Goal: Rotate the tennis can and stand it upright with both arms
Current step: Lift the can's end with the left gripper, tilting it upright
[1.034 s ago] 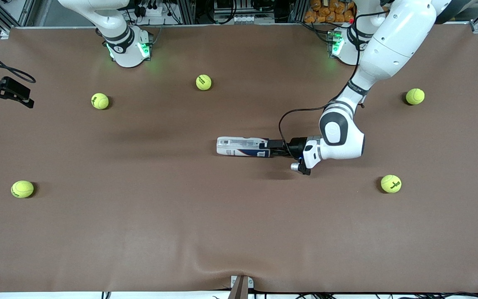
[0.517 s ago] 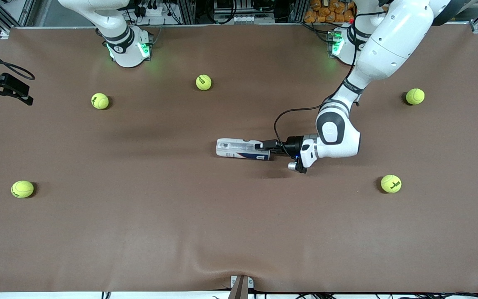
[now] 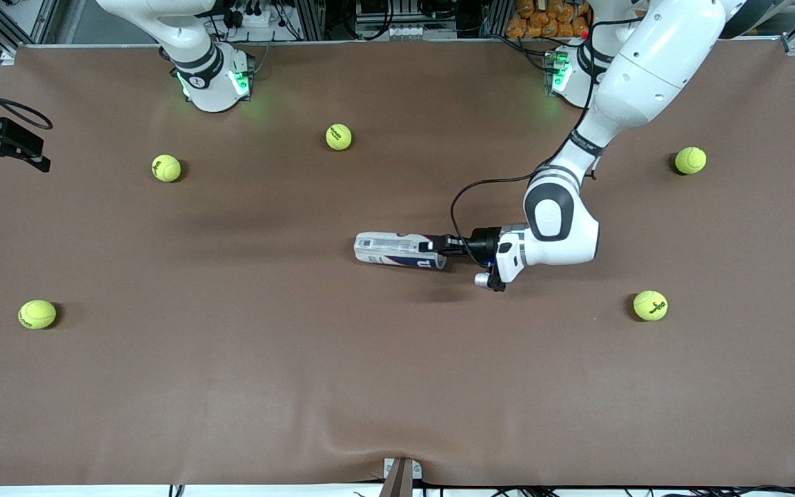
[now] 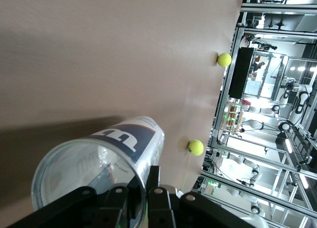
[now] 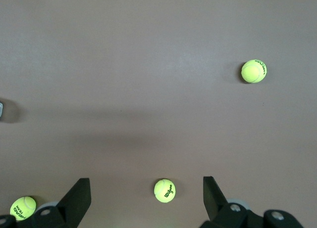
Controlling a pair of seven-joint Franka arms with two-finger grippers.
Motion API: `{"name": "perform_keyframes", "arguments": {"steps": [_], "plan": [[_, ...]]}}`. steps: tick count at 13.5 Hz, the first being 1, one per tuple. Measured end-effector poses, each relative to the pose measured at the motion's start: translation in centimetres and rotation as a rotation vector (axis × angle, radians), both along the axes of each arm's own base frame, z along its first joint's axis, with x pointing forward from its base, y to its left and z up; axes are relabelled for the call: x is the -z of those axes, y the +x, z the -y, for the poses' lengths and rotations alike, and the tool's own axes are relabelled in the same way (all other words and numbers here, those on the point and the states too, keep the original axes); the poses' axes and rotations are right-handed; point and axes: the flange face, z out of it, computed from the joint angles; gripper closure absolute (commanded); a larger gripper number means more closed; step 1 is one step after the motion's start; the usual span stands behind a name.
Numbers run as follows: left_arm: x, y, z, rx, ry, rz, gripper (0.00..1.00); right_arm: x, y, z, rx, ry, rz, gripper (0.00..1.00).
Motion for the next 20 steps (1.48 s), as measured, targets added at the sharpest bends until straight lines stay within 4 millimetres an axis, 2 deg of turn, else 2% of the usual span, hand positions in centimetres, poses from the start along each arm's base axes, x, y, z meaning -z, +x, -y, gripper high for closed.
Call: {"name": "perform_keyframes", "arguments": {"steps": [3, 6, 10, 15, 20], "plan": [[-3.2, 0.5, 2.4, 0.002, 0.020, -0.061, 1.00, -0.4, -0.2, 0.0, -0.002, 0.003, 0.007, 0.00], [-8.1, 1.0, 4.9, 0.015, 0.115, -0.123, 1.00, -0.4, -0.3, -0.1, -0.001, 0.012, 0.009, 0.00], [-14.4, 1.4, 7.0, -0.011, 0.309, -0.159, 1.00, -0.4, -0.3, 0.0, 0.001, 0.013, 0.009, 0.00], [-17.5, 0.2, 10.5, -0.054, 0.464, -0.180, 1.00, -0.4, -0.3, 0.0, -0.001, 0.014, 0.009, 0.00], [-21.0, -2.4, 15.1, -0.144, 0.649, -0.129, 1.00, -0.4, -0.3, 0.0, -0.002, 0.015, 0.009, 0.00]]}}
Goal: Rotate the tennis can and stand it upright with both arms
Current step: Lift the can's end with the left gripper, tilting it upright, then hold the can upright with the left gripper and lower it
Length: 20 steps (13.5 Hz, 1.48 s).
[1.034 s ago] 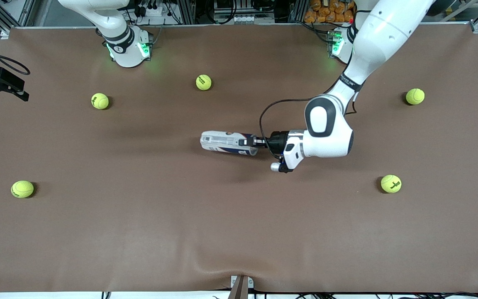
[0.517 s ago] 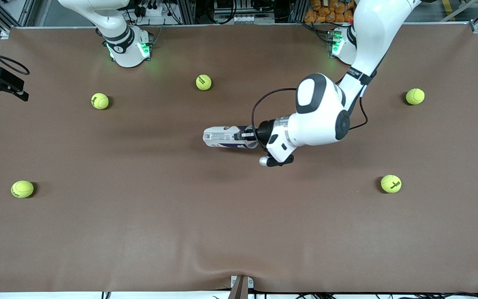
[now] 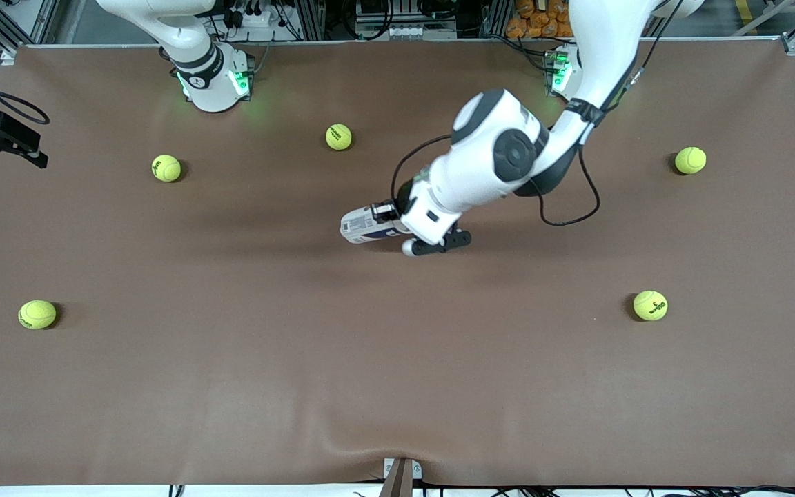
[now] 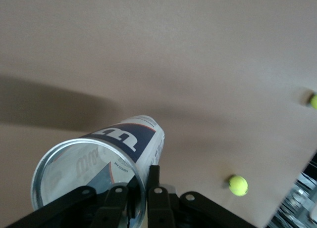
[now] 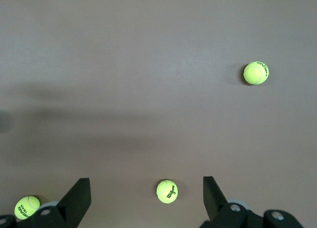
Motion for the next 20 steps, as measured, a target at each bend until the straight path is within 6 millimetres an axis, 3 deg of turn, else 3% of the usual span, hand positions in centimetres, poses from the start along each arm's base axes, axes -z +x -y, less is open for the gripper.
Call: {"name": "perform_keyframes", "arguments": {"steps": [6, 9, 12, 15, 20], "plan": [[-2.6, -3.3, 3.4, -0.013, 0.226, 0.044, 1.00, 0.0, 0.0, -0.1, -0.003, 0.001, 0.000, 0.00], [-2.5, -5.4, 4.8, -0.005, 0.325, 0.071, 1.00, 0.0, 0.0, -0.1, -0.003, 0.001, 0.001, 0.00], [-2.6, -6.3, 5.1, 0.009, 0.394, 0.070, 1.00, 0.0, 0.0, -0.1, -0.003, 0.000, 0.003, 0.00], [-1.3, -6.7, 5.1, 0.022, 0.457, 0.071, 1.00, 0.0, 0.1, -0.1, -0.003, 0.000, 0.008, 0.00], [1.9, -8.6, 7.2, 0.021, 0.535, 0.093, 1.00, 0.0, 0.2, -0.1, -0.004, 0.000, 0.012, 0.00]]}}
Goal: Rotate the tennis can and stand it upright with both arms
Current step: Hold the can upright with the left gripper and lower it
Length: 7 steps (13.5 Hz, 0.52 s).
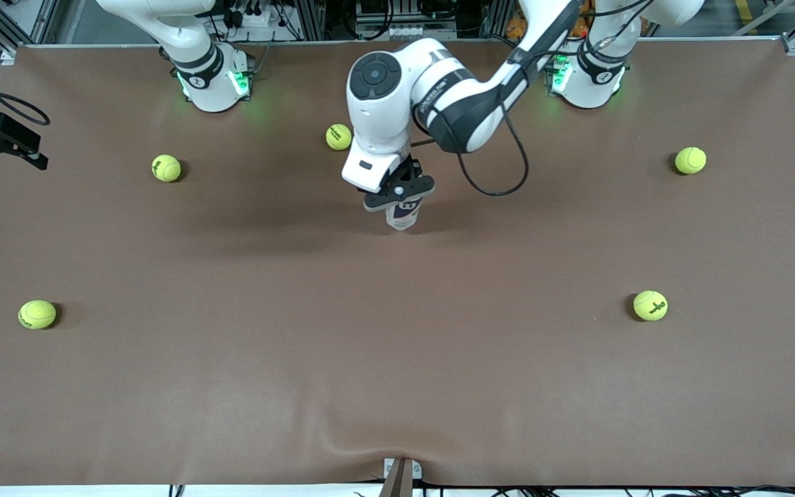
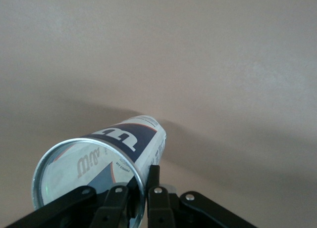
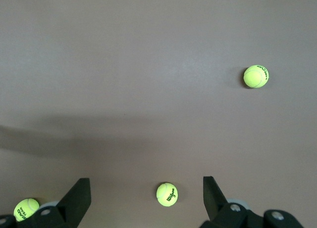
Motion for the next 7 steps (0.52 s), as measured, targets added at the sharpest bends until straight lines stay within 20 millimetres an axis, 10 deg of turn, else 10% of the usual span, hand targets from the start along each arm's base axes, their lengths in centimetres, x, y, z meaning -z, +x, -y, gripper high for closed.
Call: {"name": "perform_keyframes", "arguments": {"steps": [7], "plan": [[3.1, 0.1, 0.2, -0.029, 0.053, 0.003, 1.00, 0.1, 0.0, -0.1, -0.002, 0.000, -0.002, 0.00]]}}
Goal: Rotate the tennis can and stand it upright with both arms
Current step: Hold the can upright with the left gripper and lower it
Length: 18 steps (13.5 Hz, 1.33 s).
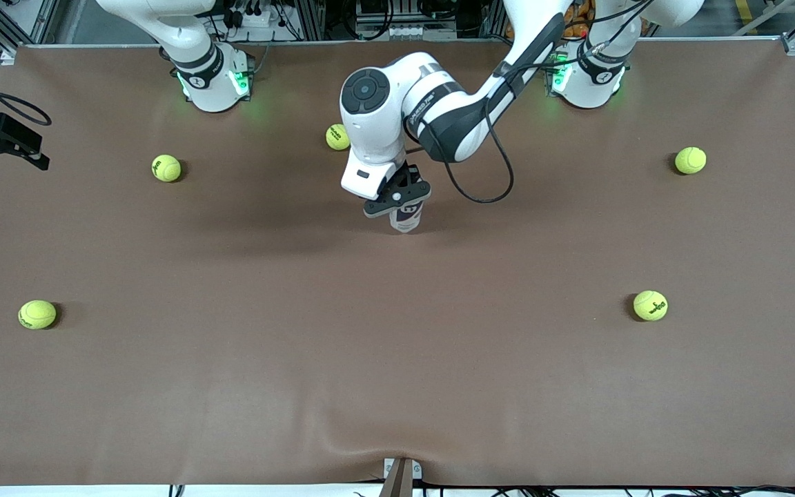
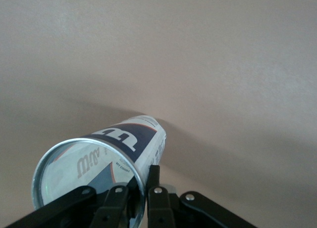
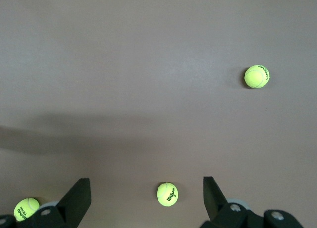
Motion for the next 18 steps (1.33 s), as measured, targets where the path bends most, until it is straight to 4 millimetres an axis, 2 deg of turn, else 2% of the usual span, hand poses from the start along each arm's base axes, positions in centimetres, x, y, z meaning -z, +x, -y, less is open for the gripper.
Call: {"name": "perform_keyframes", "arguments": {"steps": [3, 7, 10, 15, 16, 17, 18], "plan": [[0.68, 0.00, 0.22, -0.006, 0.004, -0.002, 1.00, 0.02, 0.01, -0.01, 0.000, 0.000, 0.000, 0.00], [0.44, 0.11, 0.36, -0.008, -0.006, 0.005, 0.83, 0.08, 0.02, -0.01, 0.000, 0.000, -0.001, 0.00], [0.45, 0.12, 0.37, -0.008, -0.006, 0.005, 0.80, 0.11, 0.04, -0.02, 0.000, 0.000, 0.000, 0.00], [0.36, 0.18, 0.46, -0.009, -0.013, 0.009, 0.63, 0.12, 0.06, -0.04, -0.001, 0.000, 0.001, 0.00], [0.31, 0.20, 0.48, -0.009, -0.015, 0.010, 0.59, 0.12, 0.06, -0.06, -0.001, 0.000, 0.001, 0.00], [0.21, 0.24, 0.51, -0.009, -0.017, 0.012, 0.49, 0.12, 0.06, -0.07, -0.001, 0.000, 0.001, 0.00], [0.04, 0.29, 0.55, -0.012, -0.019, 0.014, 0.32, 0.12, 0.06, -0.07, -0.001, 0.000, 0.001, 0.00]]}}
